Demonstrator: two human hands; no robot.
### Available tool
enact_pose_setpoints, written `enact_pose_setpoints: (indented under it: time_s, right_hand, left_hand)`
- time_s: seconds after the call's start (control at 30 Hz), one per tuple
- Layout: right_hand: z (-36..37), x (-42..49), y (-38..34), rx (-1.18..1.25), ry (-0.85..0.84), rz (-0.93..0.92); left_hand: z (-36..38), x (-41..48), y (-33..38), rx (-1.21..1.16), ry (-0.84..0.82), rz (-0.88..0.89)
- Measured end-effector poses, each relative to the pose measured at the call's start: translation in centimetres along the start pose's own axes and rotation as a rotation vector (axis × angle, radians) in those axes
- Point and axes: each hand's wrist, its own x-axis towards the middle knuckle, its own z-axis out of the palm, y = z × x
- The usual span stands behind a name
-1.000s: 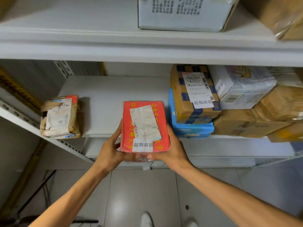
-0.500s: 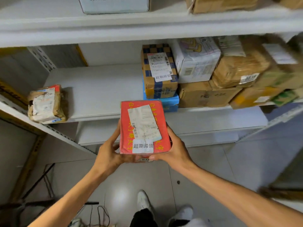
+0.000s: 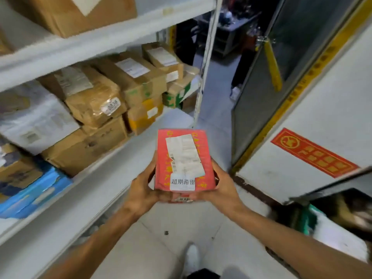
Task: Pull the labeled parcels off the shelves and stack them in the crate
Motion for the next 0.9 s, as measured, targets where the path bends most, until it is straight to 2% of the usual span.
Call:
enact_pose_setpoints:
  time_s: [0.1, 0.17, 0.4, 0.73, 0.9]
  right_hand:
    - [-8.2, -1.9, 0.6, 0.039, 0.264, 0.032]
    - [-11.1, -2.8, 0.3, 0.047, 0.343, 0.039]
    - [-24.4, -10.3, 2.1, 0.102, 0.811, 0.072]
    - [-33.9, -16.4, 5.5, 0.087, 1.380, 0.179]
    - [-36.4, -18.2, 6.5, 0.118, 1.623, 0.247]
  left_hand:
    - [7.6, 5.4, 4.5, -0.022, -0.200, 0.078]
    - [10.7, 7.6, 6.2, -0.036, -0.266, 0.097]
    - [28.4, 13.8, 14.1, 0.051, -0.745, 0.276]
    - [48.3, 17.0, 20.9, 0.104, -1.296, 0.436]
    - [56.8, 17.5, 22.9, 0.219, -1.552, 0.484]
